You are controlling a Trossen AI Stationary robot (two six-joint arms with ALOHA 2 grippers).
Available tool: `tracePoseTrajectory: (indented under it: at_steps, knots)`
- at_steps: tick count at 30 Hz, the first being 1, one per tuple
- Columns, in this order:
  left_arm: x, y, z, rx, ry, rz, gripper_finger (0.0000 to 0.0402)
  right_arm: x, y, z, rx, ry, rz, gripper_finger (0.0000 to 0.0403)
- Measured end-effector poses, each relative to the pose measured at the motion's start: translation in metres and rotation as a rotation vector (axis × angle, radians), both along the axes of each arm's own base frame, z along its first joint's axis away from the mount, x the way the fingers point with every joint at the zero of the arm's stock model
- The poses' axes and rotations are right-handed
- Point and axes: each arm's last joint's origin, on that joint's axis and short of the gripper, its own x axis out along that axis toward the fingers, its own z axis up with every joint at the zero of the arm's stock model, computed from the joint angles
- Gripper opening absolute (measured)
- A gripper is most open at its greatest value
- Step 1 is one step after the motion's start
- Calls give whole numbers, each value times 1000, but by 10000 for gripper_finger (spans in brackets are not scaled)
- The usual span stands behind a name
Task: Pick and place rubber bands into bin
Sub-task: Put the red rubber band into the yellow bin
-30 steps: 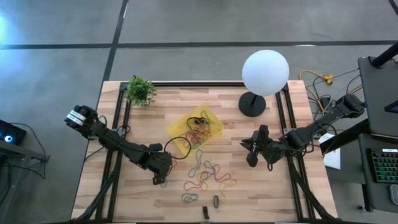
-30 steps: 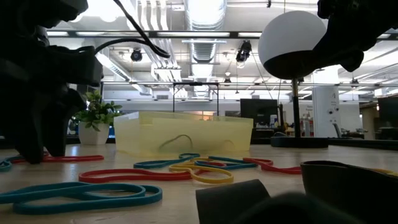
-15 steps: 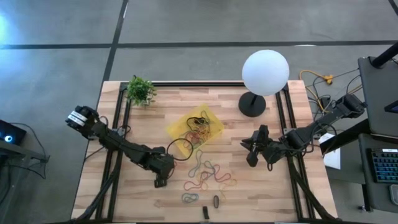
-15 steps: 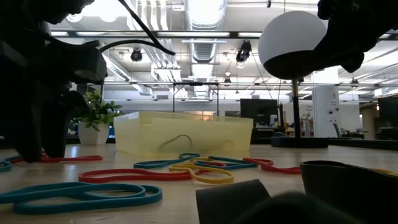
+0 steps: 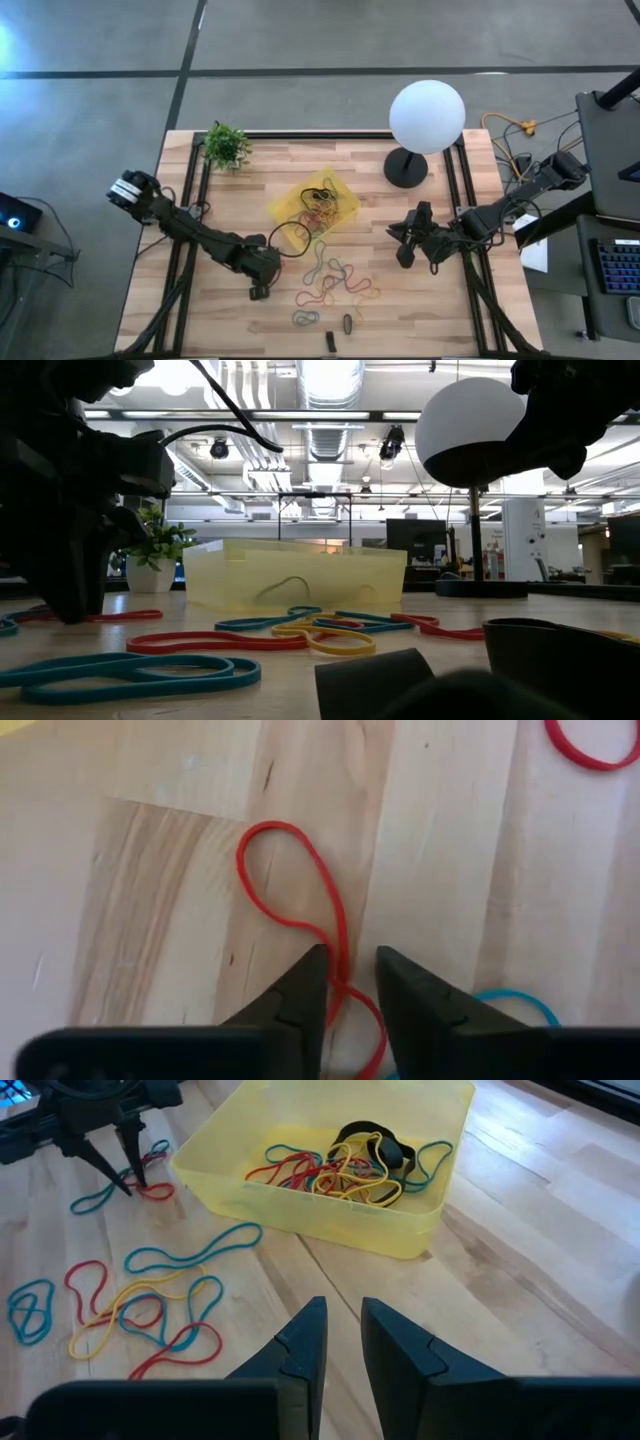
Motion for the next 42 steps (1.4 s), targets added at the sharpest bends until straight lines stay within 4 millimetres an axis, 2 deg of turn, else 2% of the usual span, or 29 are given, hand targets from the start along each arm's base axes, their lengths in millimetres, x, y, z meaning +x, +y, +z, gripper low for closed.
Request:
tracePoseTrajectory:
  at_steps: [10, 15, 26, 34, 38, 42]
  knots:
    - [0, 0, -1, 8, -1, 27, 3, 0, 0, 0, 4, -2, -1, 57]
    - [2, 0, 4, 26, -20, 34, 1, 0, 0, 0, 4, -1, -1, 57]
    - [2, 7, 39, 161, -218, 73, 1, 0, 0, 0, 4, -1, 0, 57]
    - [3, 7, 59, 160, -312, 34, 1, 0, 0, 0, 6, 0, 1, 57]
    - [0, 9, 58, 156, -294, 56, 1, 0, 0, 0, 7, -2, 1, 57]
    - [-6, 12, 47, 171, -187, 97, 2, 0, 0, 0, 7, -3, 1, 57]
